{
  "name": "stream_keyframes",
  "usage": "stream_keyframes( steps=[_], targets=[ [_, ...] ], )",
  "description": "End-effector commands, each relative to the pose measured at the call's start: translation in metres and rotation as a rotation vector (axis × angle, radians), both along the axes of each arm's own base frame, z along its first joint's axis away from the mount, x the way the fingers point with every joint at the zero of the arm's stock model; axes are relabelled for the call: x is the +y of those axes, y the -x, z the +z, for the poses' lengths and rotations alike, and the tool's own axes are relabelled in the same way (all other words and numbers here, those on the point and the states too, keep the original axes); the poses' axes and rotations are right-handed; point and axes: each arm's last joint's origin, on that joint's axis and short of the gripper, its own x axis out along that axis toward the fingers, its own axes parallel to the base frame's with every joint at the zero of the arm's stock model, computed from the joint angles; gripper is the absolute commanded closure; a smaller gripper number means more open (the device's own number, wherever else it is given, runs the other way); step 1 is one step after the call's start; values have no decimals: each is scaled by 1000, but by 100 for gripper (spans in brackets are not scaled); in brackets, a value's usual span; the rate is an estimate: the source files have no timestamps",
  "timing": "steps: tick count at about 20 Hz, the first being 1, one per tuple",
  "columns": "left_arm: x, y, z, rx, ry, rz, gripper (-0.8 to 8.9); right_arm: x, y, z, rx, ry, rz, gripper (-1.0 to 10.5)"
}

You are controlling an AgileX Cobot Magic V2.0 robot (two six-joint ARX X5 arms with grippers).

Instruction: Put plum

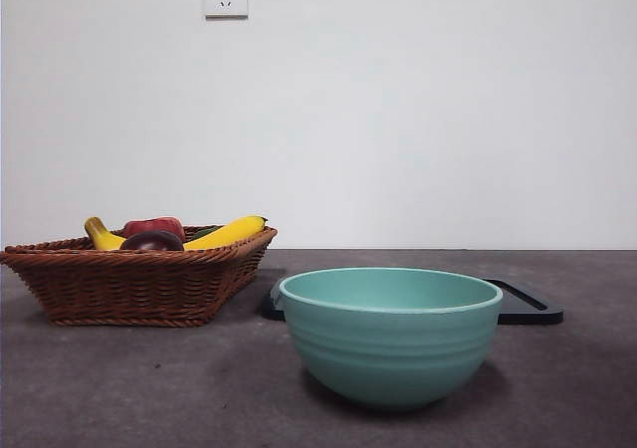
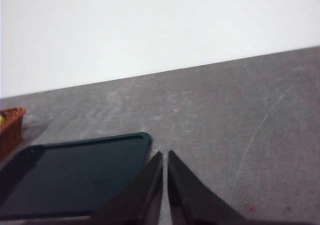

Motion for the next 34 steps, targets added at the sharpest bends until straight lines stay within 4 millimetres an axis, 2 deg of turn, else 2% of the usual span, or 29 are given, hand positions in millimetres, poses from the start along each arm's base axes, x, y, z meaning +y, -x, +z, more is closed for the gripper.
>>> stream_keyframes(
  steps=[1,7,11,16,25,34],
  targets=[
    [0,2,14,-43,63,0,805,0,3,14,-40,-82,2,942],
    [-1,11,42,-24,102,-11,804,0,12,46,-37,-97,1,942],
    [-2,15,65,-3,79,-27,804,1,16,68,54,-91,6,942],
    [-5,16,92,94,24,-165,804,4,14,97,180,-43,125,942],
    [-12,-3,126,310,-75,-472,804,11,-7,136,413,2,418,942],
    [-25,-26,151,481,-121,-769,805,30,-33,154,590,66,714,942]
  ],
)
